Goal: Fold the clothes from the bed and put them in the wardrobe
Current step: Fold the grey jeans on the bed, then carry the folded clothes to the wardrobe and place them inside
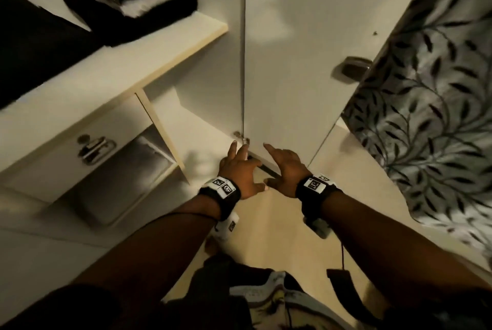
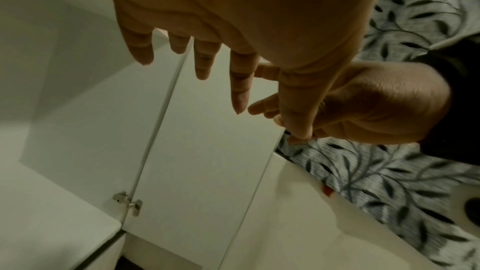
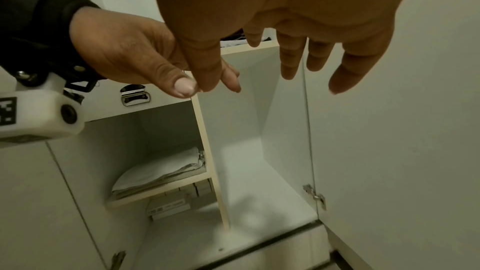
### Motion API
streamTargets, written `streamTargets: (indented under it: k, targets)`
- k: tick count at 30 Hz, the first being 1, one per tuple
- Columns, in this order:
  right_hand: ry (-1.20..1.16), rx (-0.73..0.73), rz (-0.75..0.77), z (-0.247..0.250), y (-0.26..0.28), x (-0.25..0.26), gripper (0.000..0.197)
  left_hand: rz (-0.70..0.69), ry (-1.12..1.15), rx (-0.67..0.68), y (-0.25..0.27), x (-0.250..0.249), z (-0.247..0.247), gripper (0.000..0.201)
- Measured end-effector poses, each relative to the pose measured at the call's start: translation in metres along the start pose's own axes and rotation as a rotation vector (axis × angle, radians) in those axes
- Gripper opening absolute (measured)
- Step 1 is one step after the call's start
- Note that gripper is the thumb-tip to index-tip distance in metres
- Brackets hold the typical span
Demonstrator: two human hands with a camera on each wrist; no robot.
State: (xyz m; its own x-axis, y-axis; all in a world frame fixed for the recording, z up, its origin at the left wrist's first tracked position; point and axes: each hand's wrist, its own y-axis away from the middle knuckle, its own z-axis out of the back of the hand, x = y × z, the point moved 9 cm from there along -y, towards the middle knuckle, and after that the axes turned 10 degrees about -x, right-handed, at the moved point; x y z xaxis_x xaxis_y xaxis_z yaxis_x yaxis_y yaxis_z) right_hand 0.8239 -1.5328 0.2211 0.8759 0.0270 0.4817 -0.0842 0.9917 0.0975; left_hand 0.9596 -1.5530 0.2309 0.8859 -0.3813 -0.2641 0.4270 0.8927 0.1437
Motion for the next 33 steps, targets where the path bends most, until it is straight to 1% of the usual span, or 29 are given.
streamTargets:
  k: [2, 4, 5, 7, 9, 10, 11, 13, 15, 16, 17, 18, 20, 23, 26, 29, 30, 33]
  targets:
    - [-0.012, -0.014, -0.041, -0.006, 0.045, -0.028, 0.103, -0.054, -0.010, 0.041, 0.024, -0.034, -0.020, 0.075]
    - [-0.048, -0.040, -0.093, -0.008, 0.094, -0.053, 0.098, -0.113, -0.011, 0.105, 0.051, -0.067, -0.041, 0.071]
    - [-0.082, -0.068, -0.134, -0.008, 0.119, -0.065, 0.092, -0.147, 0.000, 0.150, 0.066, -0.083, -0.052, 0.070]
    - [-0.139, -0.147, -0.236, -0.008, 0.162, -0.085, 0.072, -0.199, 0.088, 0.260, 0.094, -0.109, -0.073, 0.066]
    - [-0.129, -0.163, -0.365, -0.019, 0.212, -0.108, 0.052, -0.176, 0.169, 0.428, 0.124, -0.124, -0.107, 0.064]
    - [-0.112, -0.144, -0.434, -0.028, 0.240, -0.120, 0.048, -0.155, 0.166, 0.517, 0.139, -0.126, -0.128, 0.065]
    - [-0.091, -0.114, -0.491, -0.038, 0.264, -0.129, 0.045, -0.137, 0.141, 0.584, 0.151, -0.124, -0.147, 0.066]
    - [-0.084, -0.103, -0.633, -0.056, 0.326, -0.153, 0.042, -0.187, 0.026, 0.667, 0.170, -0.127, -0.180, 0.070]
    - [-0.104, -0.133, -0.786, -0.073, 0.393, -0.169, 0.041, -0.291, -0.091, 0.697, 0.185, -0.133, -0.202, 0.070]
    - [-0.090, -0.147, -0.844, -0.079, 0.419, -0.175, 0.041, -0.330, -0.121, 0.683, 0.189, -0.135, -0.204, 0.068]
    - [-0.096, -0.165, -0.931, -0.091, 0.455, -0.176, 0.042, -0.380, -0.143, 0.688, 0.199, -0.140, -0.211, 0.065]
    - [-0.112, -0.180, -1.017, -0.104, 0.491, -0.171, 0.043, -0.415, -0.155, 0.696, 0.207, -0.145, -0.218, 0.062]
    - [-0.137, -0.182, -1.146, -0.131, 0.556, -0.151, 0.043, -0.440, -0.168, 0.720, 0.227, -0.147, -0.234, 0.059]
    - [-0.185, -0.165, -1.262, -0.169, 0.639, -0.113, 0.042, -0.455, -0.196, 0.774, 0.264, -0.145, -0.266, 0.056]
    - [-0.253, -0.231, -1.363, -0.197, 0.714, -0.074, 0.041, -0.522, -0.280, 0.832, 0.315, -0.148, -0.293, 0.057]
    - [-0.369, -0.297, -1.524, -0.230, 0.790, -0.043, 0.036, -0.640, -0.356, 0.847, 0.371, -0.167, -0.310, 0.058]
    - [-0.413, -0.318, -1.571, -0.243, 0.818, -0.035, 0.038, -0.688, -0.385, 0.848, 0.390, -0.180, -0.315, 0.058]
    - [-0.562, -0.280, -1.664, -0.286, 0.882, -0.011, 0.052, -0.827, -0.500, 0.901, 0.443, -0.211, -0.333, 0.057]
